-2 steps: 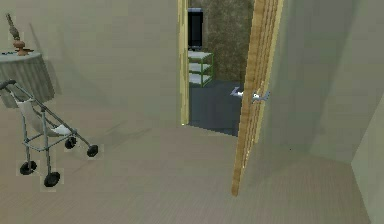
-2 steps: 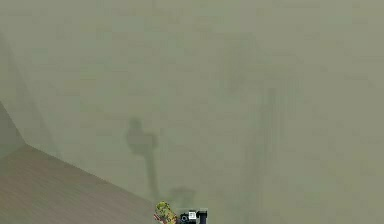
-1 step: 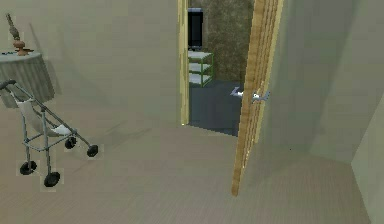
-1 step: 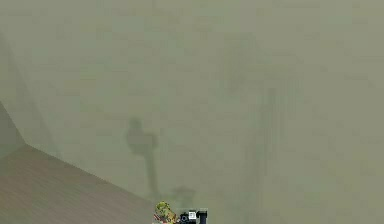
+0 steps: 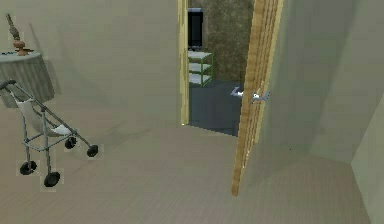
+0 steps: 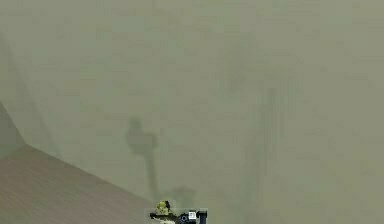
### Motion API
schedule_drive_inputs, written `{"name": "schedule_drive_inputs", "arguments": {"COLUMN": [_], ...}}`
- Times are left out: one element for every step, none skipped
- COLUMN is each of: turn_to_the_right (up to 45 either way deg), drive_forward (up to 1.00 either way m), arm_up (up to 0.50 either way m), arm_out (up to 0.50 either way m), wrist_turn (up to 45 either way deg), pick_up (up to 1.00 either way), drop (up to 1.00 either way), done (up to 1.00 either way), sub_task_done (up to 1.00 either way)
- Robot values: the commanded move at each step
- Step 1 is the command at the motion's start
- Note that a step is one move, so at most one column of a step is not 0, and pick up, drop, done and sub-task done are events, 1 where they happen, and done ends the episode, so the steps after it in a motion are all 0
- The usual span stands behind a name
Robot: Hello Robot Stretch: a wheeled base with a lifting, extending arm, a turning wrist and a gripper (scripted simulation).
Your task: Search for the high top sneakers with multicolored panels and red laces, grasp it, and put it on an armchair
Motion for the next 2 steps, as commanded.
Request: {"name": "schedule_drive_inputs", "arguments": {"turn_to_the_right": [0.0, 0.0], "drive_forward": [0.0, 0.0], "arm_up": [0.0, -0.3], "arm_out": [0.0, 0.0], "wrist_turn": [36.0, 0.0], "pick_up": [0.0, 0.0], "drop": [0.0, 0.0], "done": [0.0, 0.0], "sub_task_done": [0.0, 0.0]}}
